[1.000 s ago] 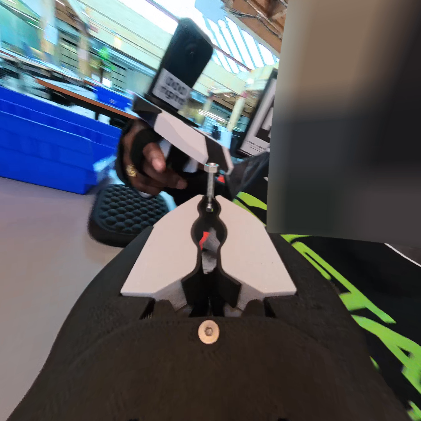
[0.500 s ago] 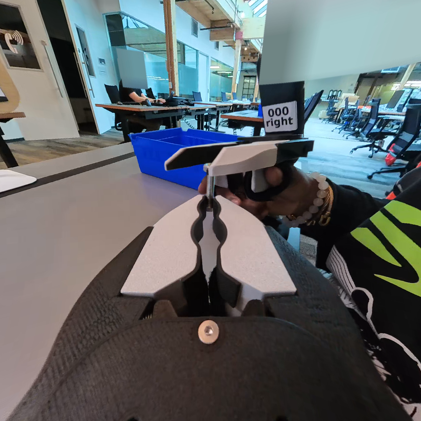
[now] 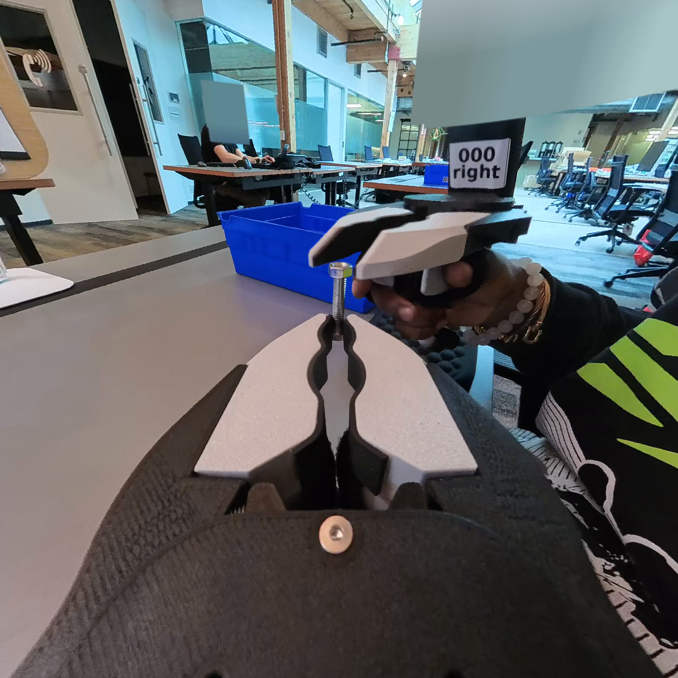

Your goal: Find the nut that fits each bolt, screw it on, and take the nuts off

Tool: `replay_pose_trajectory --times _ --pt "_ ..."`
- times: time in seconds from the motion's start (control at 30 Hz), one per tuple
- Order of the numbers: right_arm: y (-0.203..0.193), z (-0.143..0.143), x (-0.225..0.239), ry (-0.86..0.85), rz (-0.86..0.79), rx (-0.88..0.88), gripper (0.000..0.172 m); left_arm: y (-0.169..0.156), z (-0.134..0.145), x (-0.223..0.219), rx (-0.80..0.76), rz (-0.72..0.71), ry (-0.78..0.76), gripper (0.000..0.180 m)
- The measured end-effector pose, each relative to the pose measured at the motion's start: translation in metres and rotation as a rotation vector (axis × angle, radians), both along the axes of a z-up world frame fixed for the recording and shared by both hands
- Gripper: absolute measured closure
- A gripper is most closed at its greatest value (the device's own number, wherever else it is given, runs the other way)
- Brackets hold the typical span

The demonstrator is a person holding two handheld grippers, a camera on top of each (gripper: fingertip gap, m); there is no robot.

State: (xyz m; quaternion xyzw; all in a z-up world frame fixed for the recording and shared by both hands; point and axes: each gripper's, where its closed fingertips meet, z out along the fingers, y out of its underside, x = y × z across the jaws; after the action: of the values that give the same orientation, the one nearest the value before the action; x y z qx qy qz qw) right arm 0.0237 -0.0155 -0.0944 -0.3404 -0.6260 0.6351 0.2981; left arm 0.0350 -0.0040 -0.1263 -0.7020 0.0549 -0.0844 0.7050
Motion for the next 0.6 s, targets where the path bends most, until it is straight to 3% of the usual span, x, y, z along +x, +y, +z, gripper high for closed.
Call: replay_pose_trajectory --times 0.1,0.23,0.37,0.47,0.6 --pt "-0.001 -0.002 0.001 -0.004 0.017 0.026 0.161 0.000 -0.001 0.000 -0.004 0.001 0.015 0.175" --pt "-0.003 -0.002 0.007 0.020 0.050 0.071 0.162 -0.002 -0.001 0.007 -0.013 -0.064 -0.008 0.175" --pt "-0.010 -0.001 0.021 0.071 0.158 0.147 0.162 -0.009 0.000 0.025 -0.037 -0.269 -0.097 0.175" --pt "-0.018 0.014 0.040 0.158 0.292 0.114 0.162 -0.020 -0.002 0.045 -0.108 -0.504 -0.197 0.175" --pt "-0.005 0.035 0.046 0.211 0.285 0.086 0.162 -0.019 0.000 0.045 -0.089 -0.526 -0.233 0.175"
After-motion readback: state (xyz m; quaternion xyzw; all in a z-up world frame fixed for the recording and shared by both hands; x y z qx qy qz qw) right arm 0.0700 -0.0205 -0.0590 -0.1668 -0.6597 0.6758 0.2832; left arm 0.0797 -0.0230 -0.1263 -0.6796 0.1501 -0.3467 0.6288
